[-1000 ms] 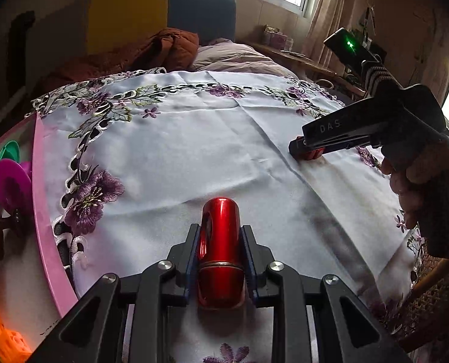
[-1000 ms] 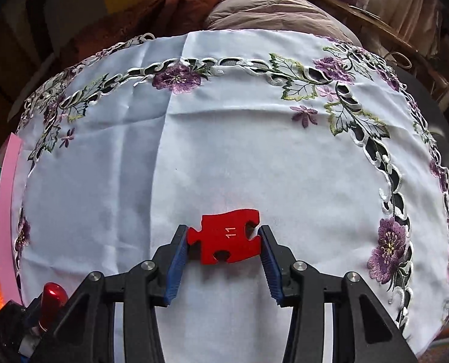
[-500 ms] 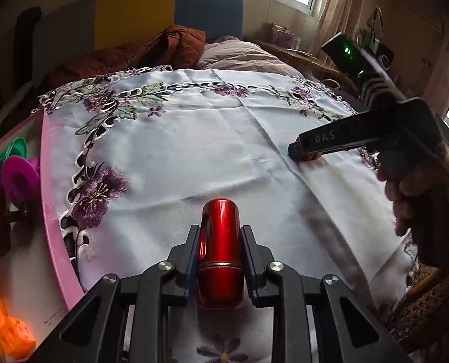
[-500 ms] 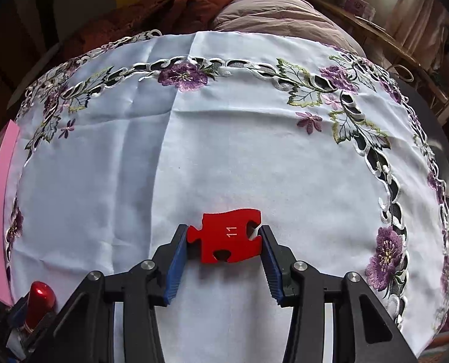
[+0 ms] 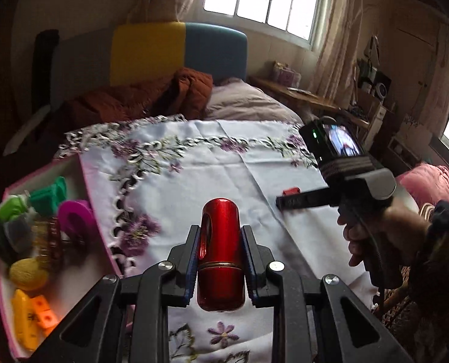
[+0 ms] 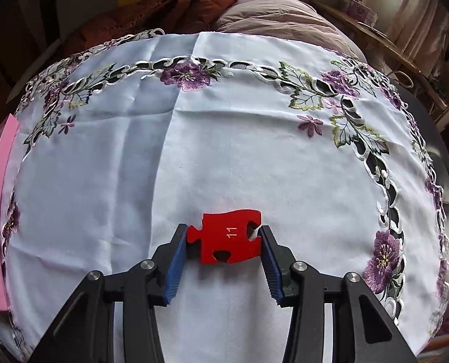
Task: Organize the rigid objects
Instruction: 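Carry the red cylinder into the tray and open the left tool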
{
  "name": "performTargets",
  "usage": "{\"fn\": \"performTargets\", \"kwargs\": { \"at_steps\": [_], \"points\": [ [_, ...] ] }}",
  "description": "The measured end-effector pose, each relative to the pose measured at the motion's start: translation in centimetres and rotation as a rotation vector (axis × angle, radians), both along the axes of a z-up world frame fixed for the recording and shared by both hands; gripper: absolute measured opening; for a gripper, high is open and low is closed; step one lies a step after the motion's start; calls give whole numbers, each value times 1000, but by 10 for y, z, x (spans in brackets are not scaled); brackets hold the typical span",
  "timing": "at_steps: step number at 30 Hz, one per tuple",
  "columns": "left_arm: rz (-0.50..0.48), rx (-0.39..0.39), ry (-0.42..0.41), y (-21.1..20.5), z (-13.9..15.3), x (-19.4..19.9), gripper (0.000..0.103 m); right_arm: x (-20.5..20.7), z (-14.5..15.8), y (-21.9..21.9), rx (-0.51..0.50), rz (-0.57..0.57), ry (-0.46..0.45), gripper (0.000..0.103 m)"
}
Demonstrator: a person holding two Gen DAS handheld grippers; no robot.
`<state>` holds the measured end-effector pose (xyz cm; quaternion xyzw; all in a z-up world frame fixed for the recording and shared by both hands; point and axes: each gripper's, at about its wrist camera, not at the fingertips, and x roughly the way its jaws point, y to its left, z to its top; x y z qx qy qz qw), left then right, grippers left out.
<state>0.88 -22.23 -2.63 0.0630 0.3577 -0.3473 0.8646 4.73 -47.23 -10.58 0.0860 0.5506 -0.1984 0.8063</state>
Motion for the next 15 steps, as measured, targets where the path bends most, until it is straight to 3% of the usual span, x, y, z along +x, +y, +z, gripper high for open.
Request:
{"fn": "performTargets", "kwargs": {
  "at_steps": [15],
  "points": [
    [159, -12, 15, 69, 7, 16, 25, 0, 0, 3, -24, 20, -2, 47]
  ]
}}
